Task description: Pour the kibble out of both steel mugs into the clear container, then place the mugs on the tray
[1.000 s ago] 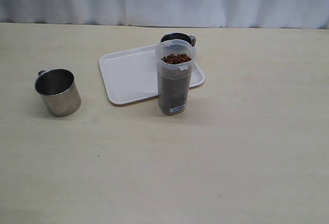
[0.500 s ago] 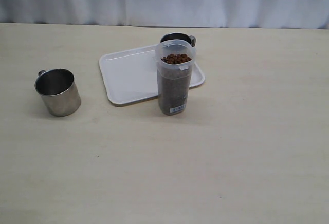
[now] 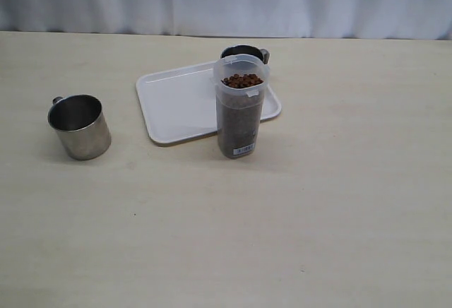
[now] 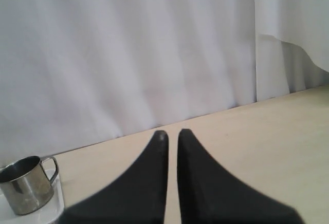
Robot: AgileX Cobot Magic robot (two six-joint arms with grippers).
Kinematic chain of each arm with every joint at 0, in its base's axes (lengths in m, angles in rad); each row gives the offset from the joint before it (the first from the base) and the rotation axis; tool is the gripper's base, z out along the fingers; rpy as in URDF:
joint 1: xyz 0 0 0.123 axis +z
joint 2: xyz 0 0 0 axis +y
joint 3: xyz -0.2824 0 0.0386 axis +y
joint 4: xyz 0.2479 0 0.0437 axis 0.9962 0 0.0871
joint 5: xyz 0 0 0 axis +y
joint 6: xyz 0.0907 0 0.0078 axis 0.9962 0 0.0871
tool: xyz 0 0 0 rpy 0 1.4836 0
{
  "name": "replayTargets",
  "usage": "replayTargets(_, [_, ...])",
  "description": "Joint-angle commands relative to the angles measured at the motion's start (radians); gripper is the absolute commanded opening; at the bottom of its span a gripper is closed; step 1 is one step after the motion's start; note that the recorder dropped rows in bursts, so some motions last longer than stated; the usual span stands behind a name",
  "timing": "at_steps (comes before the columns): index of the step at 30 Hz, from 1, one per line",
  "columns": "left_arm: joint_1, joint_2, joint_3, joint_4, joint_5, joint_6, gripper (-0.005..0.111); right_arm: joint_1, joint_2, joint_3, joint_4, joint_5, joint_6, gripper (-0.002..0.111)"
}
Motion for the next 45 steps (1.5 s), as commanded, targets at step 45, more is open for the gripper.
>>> replayTargets(45, [-0.004,-0.003,0.003,0.0,-0.01,0.0,0.0,0.222,-0.003,0.004,0.208,0.102,-0.311,0.005])
